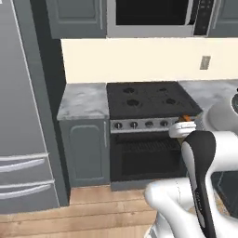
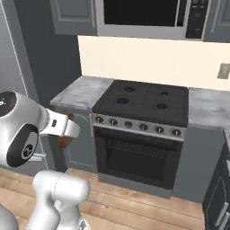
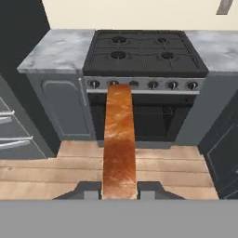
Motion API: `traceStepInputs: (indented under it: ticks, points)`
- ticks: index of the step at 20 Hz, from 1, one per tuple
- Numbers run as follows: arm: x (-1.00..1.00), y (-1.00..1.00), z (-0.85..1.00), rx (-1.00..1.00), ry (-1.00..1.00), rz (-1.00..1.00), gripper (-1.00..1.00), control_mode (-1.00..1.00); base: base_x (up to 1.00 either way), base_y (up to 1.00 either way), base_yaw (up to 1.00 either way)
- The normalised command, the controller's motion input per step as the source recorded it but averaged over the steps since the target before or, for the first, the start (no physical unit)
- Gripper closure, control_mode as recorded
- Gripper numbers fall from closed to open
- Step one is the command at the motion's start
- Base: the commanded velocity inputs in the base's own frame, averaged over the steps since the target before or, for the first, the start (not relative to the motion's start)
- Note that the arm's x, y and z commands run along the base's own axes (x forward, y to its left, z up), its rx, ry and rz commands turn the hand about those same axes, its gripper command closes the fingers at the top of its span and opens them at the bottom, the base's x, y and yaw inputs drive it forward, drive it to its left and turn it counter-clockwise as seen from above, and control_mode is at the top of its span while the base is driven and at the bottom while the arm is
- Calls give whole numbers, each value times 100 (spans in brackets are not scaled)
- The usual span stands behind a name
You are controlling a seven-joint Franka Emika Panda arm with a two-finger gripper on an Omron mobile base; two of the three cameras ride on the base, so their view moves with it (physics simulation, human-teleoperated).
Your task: Start the toaster. Once the lever pops up, take the bread to the plate on the dining counter.
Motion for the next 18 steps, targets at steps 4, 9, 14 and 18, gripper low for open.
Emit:
traceStepInputs:
  ticks: [4, 9, 14, 18]
  points:
    - [0, 0, 0, 0, 0, 0, 100, 100, -9, 0, 100]
    - [0, 0, 0, 0, 0, 0, 100, 100, -7, 0, 100]
    - [0, 0, 0, 0, 0, 0, 100, 100, -5, 0, 100]
    - [0, 0, 0, 0, 0, 0, 100, 100, -1, 0, 100]
